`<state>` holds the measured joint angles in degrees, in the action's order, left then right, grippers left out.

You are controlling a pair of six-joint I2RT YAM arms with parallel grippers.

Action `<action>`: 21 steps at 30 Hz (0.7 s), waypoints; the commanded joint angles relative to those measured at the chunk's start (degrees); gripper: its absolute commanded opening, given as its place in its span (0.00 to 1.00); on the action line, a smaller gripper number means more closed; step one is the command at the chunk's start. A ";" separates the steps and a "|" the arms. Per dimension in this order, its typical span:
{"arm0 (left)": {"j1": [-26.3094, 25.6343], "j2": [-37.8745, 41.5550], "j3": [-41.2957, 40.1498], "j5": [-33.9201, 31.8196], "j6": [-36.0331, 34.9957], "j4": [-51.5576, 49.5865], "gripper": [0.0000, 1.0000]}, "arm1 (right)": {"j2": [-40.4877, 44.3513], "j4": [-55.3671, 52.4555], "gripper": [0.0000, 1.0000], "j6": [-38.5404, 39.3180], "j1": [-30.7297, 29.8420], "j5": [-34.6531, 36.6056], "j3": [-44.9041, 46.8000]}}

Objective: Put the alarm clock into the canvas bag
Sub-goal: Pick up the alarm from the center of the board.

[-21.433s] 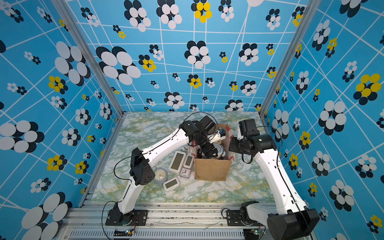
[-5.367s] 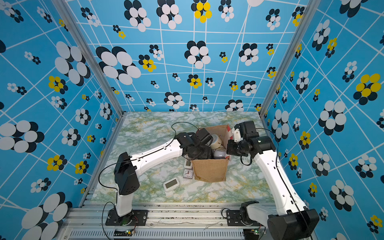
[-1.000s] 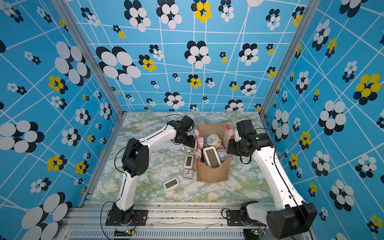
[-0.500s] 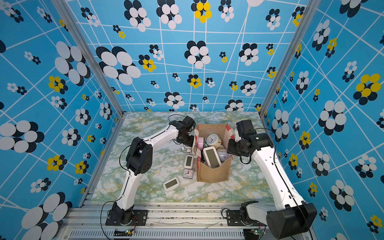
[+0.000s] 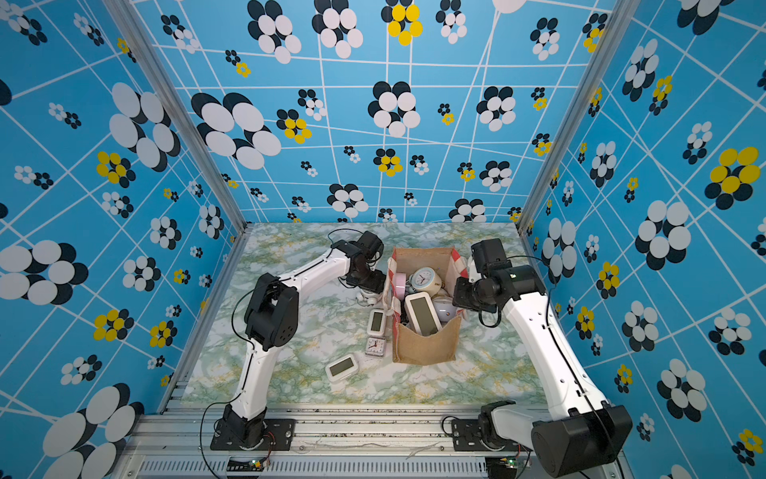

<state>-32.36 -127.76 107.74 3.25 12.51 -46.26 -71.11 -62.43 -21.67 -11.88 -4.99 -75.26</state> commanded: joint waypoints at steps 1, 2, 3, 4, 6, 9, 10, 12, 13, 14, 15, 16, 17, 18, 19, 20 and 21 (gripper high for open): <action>2.87 5.63 -2.06 1.06 1.61 1.56 0.56 | 0.19 2.31 0.04 0.31 -0.26 0.78 -0.58; 3.46 6.30 -2.73 1.27 1.72 1.67 0.56 | 0.18 2.39 0.04 0.31 -0.30 0.70 -0.67; 4.14 6.94 -3.46 1.24 1.71 1.79 0.56 | 0.10 2.40 0.04 0.31 -0.33 0.69 -0.73; 4.72 7.67 -3.90 1.35 1.72 1.79 0.55 | 0.06 2.40 0.04 0.25 -0.41 0.56 -0.82; 5.96 9.34 -4.64 1.82 1.65 1.70 0.55 | -0.08 2.45 0.04 0.31 -0.31 0.43 -0.88; 7.33 12.38 -5.00 3.10 1.57 1.70 0.54 | -0.16 2.36 0.04 0.31 -0.29 0.51 -1.10; 7.56 13.25 -5.04 3.66 1.48 1.70 0.53 | -0.17 2.32 0.04 0.31 -0.34 0.47 -1.12; 7.92 15.55 -4.54 4.93 1.35 1.70 0.52 | -0.08 2.12 0.04 0.26 -0.29 0.51 -1.32; 8.00 16.38 -4.20 5.54 1.21 1.74 0.51 | -0.01 1.99 0.04 0.31 -0.38 0.51 -1.37; 8.01 17.23 -3.63 6.19 1.25 1.79 0.51 | 0.01 1.88 0.04 0.25 -0.35 0.59 -1.46; 7.91 18.12 -2.88 7.08 1.41 1.70 0.50 | 0.09 1.72 0.04 0.30 -0.33 0.65 -1.55; 7.92 18.97 -2.42 7.88 1.62 1.91 0.50 | 0.11 1.44 0.04 0.28 -0.35 0.69 -1.64; 7.92 19.91 -2.05 8.95 1.98 2.33 0.50 | 0.14 1.23 0.03 0.23 -0.34 0.84 -1.81; 7.79 20.86 -1.46 10.00 2.43 2.78 0.49 | 0.26 1.02 0.03 0.39 -0.34 1.03 -1.89; 7.71 21.42 -0.98 10.87 2.77 3.16 0.48 | 0.36 0.71 0.03 0.40 -0.40 1.27 -1.85; 7.50 21.46 -0.43 11.98 3.15 3.67 0.48 | 0.52 0.49 0.02 0.51 -0.34 1.73 -2.03; 7.20 22.93 0.12 12.83 3.38 4.22 0.47 | 0.70 0.10 0.01 0.58 -0.34 2.49 -2.16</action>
<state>-24.56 -108.53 104.92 11.44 14.57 -44.82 -71.11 -62.52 -21.67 -11.88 -4.80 -75.26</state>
